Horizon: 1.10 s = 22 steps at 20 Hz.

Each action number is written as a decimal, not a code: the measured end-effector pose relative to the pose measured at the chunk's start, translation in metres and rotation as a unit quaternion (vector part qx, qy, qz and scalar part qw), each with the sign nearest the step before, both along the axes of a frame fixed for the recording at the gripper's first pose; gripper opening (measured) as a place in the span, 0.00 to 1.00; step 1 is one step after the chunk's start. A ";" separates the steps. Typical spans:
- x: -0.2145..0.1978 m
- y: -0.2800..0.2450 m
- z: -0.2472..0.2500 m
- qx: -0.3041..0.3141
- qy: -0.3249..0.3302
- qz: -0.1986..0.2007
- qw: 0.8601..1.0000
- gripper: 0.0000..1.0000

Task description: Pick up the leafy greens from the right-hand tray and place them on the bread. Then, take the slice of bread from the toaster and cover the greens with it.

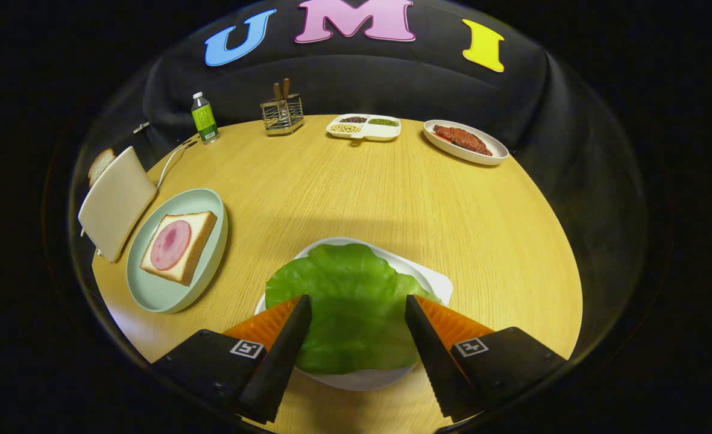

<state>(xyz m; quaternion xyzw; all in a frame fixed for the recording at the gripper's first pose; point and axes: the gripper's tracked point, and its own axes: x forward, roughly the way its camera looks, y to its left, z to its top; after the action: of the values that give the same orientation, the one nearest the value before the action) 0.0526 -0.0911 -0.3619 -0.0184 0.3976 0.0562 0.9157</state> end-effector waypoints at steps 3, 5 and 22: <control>0.000 0.002 0.000 -0.002 -0.001 0.005 1.000 0.94; -0.003 0.003 0.001 -0.002 0.004 0.006 1.000 0.82; 0.011 -0.001 0.055 0.011 -0.001 -0.014 1.000 0.06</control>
<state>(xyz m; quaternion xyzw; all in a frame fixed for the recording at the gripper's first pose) 0.0637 -0.0924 -0.3069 -0.0030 0.3964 0.0481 0.9168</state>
